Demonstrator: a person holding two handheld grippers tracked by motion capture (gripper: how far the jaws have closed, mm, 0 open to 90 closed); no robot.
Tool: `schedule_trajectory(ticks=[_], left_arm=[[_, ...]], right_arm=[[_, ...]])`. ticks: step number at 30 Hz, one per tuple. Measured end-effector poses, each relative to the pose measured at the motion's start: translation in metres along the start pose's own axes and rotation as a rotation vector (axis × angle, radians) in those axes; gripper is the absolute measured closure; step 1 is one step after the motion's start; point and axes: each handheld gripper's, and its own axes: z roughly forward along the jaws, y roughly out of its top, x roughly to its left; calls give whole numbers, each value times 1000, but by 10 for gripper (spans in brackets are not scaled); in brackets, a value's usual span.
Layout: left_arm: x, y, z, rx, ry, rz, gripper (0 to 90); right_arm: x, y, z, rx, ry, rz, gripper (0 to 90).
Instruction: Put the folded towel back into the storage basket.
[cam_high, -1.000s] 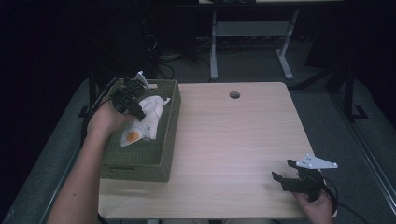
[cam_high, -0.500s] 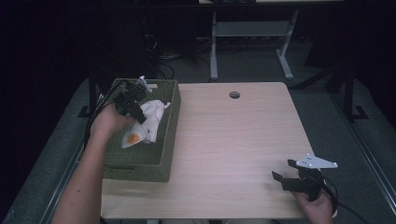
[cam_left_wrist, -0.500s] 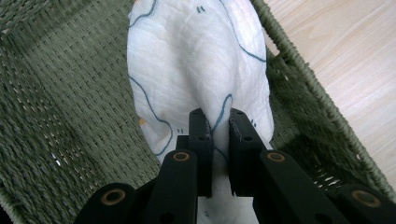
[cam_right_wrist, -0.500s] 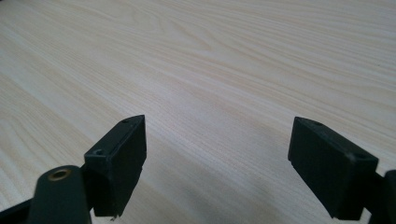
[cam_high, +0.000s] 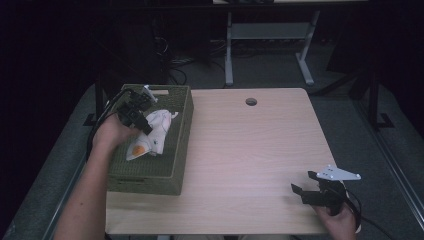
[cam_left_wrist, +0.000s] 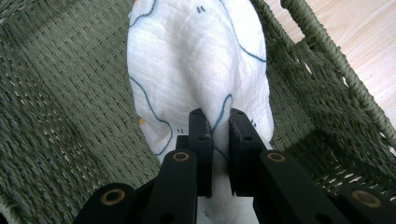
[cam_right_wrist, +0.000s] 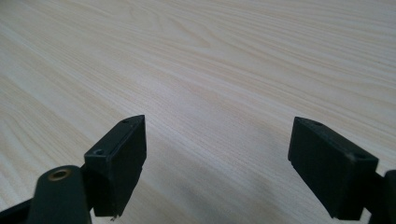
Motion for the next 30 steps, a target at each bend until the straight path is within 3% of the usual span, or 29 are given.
schedule_trajectory(ticks=[30], left_arm=[[14,-9,36,38,-34,23,817]], right_arm=[[-3,-1,0,-2,-5,8,190]])
